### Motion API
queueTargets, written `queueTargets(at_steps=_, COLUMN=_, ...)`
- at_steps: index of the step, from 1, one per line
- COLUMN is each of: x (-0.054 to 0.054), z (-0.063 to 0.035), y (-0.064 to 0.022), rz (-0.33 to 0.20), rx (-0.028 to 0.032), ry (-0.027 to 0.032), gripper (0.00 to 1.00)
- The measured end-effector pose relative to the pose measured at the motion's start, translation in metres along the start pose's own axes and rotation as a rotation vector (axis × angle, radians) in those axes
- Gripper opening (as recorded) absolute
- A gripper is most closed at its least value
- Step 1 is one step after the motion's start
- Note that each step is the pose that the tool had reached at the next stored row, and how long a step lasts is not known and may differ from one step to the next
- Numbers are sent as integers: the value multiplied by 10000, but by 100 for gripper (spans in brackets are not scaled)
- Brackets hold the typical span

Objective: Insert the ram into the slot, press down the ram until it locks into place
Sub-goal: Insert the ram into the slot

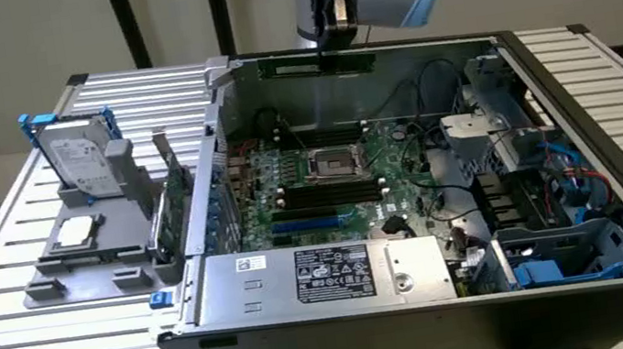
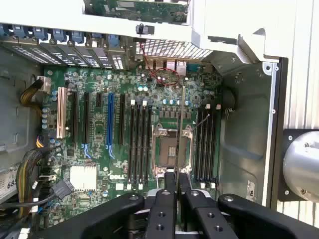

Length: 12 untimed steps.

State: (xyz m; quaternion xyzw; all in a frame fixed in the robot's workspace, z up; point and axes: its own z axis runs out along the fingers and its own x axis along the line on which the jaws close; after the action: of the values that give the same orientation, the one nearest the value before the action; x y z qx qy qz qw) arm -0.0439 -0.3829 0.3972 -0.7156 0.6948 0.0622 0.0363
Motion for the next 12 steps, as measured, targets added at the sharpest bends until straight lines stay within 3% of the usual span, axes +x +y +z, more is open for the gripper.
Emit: queueTargets(at_steps=12, x=0, z=0, y=0, rz=-2, rx=1, ry=-51, gripper=14)
